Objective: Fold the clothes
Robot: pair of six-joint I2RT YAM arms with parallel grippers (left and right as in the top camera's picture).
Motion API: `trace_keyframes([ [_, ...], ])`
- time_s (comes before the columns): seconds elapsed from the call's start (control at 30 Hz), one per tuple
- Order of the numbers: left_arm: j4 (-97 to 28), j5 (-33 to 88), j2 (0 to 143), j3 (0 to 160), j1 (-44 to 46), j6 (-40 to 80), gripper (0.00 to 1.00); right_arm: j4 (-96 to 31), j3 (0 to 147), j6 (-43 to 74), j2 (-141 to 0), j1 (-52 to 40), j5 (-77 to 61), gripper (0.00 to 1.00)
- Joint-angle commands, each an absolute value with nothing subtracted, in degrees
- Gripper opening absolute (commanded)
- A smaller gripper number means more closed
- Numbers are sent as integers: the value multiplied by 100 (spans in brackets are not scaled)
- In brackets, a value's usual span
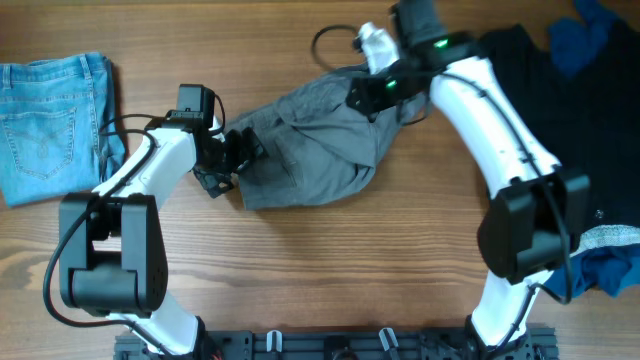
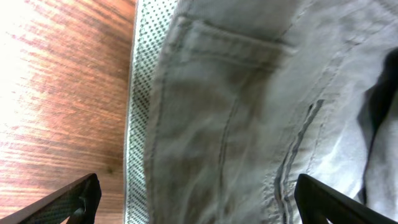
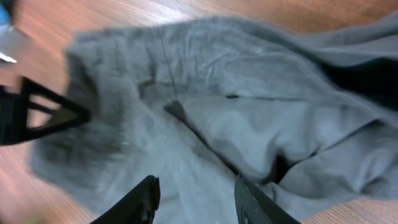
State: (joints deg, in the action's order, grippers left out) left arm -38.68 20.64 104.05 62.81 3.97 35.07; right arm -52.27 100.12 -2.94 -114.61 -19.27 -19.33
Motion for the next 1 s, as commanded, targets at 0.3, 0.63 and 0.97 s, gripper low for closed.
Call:
trace_keyframes([
  [0.3,-4353,1081,10427,6257,141,4300,100,-3785,8884,-311,-11502,-2425,-2766,53],
  [0.63,-4359,1081,10427,6257,84,4399,100,-2574,8799,-276,-11883,-3500,-687,62],
  [0.97,-4357,1081,10427,6257,84,4397,100,-2016,8799,-292,-12394,-3577,-285,61],
])
